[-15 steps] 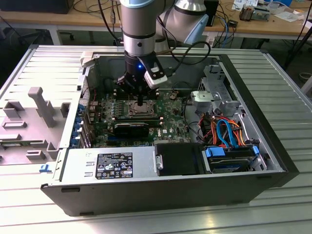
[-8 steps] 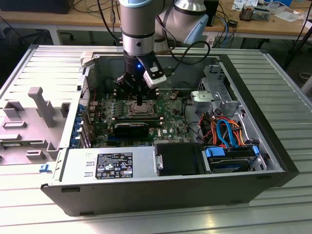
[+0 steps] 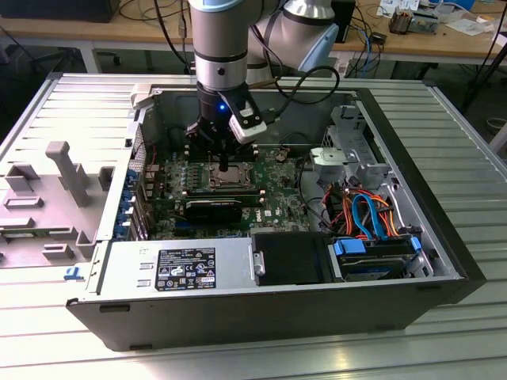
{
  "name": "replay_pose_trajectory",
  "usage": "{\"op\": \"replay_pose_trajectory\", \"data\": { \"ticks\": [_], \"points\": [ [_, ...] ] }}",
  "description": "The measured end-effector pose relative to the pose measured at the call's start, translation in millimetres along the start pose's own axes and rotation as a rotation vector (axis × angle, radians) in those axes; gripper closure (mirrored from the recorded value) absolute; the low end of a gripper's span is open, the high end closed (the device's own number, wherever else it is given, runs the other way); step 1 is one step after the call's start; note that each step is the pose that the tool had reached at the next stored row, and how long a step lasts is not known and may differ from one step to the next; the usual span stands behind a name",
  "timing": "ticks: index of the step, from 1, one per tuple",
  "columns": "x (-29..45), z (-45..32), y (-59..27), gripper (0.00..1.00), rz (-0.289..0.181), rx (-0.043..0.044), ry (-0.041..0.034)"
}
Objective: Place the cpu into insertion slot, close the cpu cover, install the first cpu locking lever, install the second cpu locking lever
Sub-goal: 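Install the first cpu locking lever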
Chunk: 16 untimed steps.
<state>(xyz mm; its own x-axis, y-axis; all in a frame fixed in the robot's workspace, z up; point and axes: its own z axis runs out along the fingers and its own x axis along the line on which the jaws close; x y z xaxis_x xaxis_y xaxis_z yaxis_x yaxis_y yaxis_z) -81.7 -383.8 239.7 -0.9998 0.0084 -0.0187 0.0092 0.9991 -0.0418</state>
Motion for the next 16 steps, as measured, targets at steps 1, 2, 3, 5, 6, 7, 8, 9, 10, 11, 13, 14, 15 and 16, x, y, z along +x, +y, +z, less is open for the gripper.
{"op": "replay_pose_trajectory", "data": {
  "ticks": [1, 2, 3, 5, 6, 7, 8, 9, 10, 11, 13, 14, 15, 16],
  "points": [
    [0.6, 0.0, 0.0, 0.89, 0.000, 0.0000, 0.0000],
    [1.2, 0.0, 0.0, 0.89, 0.000, 0.0000, 0.0001],
    [1.8, 0.0, 0.0, 0.89, 0.000, -0.0001, 0.0000],
    [3.1, -0.1, 0.0, 0.89, 0.000, 0.0000, 0.0001],
    [3.7, -0.1, 0.0, 0.89, 0.000, -0.0001, 0.0000],
    [4.5, -0.1, 0.0, 0.89, 0.000, -0.0001, 0.0000],
    [5.0, -0.1, 0.0, 0.89, 0.000, 0.0000, 0.0000],
    [6.0, -0.1, -0.1, 0.89, 0.000, -0.0001, 0.0000],
    [6.7, -0.1, -0.1, 0.89, 0.000, -0.0001, 0.0000],
    [7.2, -0.1, -0.1, 0.89, 0.000, -0.0001, 0.0000],
    [8.2, -0.1, -0.1, 0.89, 0.000, -0.0002, 0.0000],
    [8.8, -0.2, -0.1, 0.89, 0.000, -0.0001, 0.0000],
    [9.3, -0.2, -0.1, 0.89, 0.000, -0.0001, 0.0000],
    [9.9, -0.2, -0.1, 0.89, 0.000, -0.0001, 0.0000]
  ]
}}
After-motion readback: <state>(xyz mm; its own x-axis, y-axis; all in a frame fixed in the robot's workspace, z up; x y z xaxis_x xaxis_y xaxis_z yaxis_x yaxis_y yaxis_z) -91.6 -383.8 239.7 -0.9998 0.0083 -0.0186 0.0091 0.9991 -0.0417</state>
